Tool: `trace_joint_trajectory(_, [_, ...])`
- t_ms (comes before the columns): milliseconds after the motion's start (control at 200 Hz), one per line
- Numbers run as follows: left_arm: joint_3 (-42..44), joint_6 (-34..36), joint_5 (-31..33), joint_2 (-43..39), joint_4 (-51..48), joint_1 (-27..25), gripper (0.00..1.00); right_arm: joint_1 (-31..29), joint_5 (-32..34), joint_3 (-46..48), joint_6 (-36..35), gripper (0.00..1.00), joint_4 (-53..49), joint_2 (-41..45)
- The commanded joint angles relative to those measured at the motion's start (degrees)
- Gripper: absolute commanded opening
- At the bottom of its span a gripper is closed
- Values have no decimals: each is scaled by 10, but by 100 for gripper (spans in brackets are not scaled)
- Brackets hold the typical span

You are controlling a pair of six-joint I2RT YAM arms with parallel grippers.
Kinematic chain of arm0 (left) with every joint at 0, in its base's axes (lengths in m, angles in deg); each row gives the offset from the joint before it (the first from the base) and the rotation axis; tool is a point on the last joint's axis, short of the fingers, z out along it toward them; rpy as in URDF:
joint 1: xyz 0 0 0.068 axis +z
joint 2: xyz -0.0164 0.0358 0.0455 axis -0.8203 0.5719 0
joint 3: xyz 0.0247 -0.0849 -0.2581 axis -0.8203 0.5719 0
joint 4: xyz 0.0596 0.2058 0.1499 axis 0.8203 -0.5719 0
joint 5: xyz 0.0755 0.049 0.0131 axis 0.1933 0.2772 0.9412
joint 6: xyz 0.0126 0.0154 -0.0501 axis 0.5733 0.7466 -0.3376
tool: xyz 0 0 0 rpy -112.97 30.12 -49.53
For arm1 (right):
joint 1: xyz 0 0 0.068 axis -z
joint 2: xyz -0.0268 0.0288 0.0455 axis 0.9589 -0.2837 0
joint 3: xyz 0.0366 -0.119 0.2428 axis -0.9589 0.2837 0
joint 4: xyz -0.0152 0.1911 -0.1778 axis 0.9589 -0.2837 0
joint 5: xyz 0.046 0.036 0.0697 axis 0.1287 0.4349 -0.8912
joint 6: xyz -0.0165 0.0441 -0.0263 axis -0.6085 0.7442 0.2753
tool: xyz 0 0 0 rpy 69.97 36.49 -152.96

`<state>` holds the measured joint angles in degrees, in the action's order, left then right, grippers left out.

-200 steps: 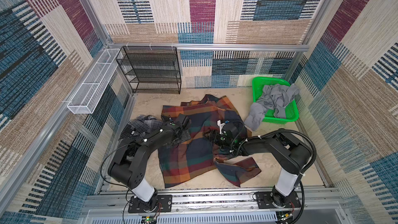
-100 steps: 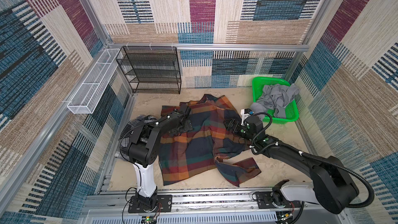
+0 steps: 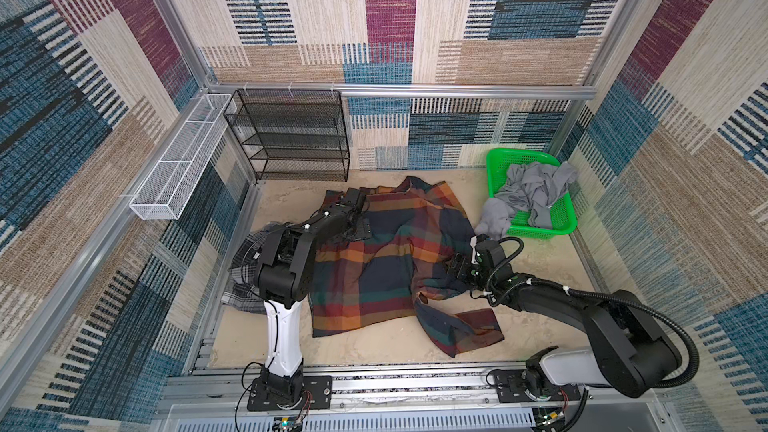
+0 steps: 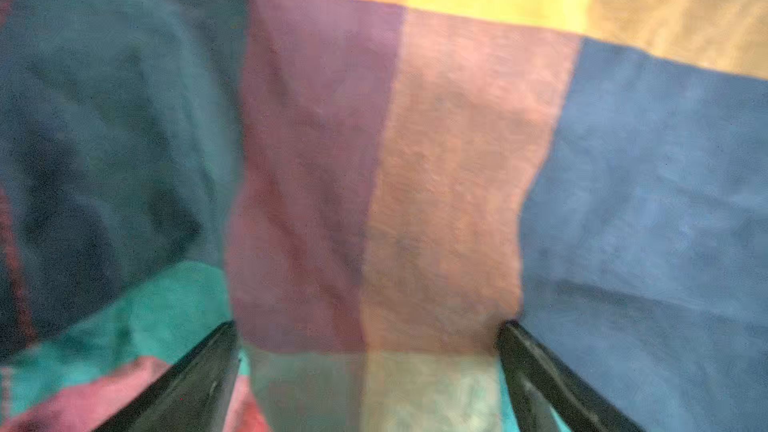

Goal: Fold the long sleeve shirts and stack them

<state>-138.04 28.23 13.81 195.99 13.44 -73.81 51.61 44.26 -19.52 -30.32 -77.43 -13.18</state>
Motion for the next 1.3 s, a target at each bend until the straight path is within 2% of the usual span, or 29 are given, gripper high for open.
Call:
trace_joint_trajectory(0, [19,20,-11,-10,7,10,100,30,0,4,-7,89,-8,-14])
trace_joint_trajectory(230, [29,22,-16,-22,14,19,100,95,48,-19,-56,89,-84,8])
trace_joint_trajectory(401, [18,27,-37,-31,10,30,100,193,7,-30,-114,89,-103,42])
trace_joint_trajectory(466, [11,25,-43,-41,3,31,100,212,-1,-48,-128,89,-116,44])
trace_joint_trajectory(546, [10,16,-46,-70,-15,32,100,214,-27,-54,-123,89,-107,61])
trace_joint_trajectory(661, [45,-13,-67,-150,-22,30,100,198,-115,-42,-109,89,-95,122])
trace_joint_trajectory(791, [136,-57,-108,-236,25,11,100,141,-93,-23,-92,90,-121,164])
trace_joint_trajectory(931, [188,-81,-122,-237,30,-35,100,135,-122,28,-65,88,-72,117])
trace_joint_trajectory(1032, [204,-84,-116,-216,25,-58,100,135,-116,43,-59,88,-31,86])
trace_joint_trajectory(1127, [208,-88,-119,-193,16,-60,100,135,-112,33,-70,88,-7,32])
trace_joint_trajectory(1292, [174,-61,-87,-154,-11,-47,100,135,-137,12,-64,87,54,-66])
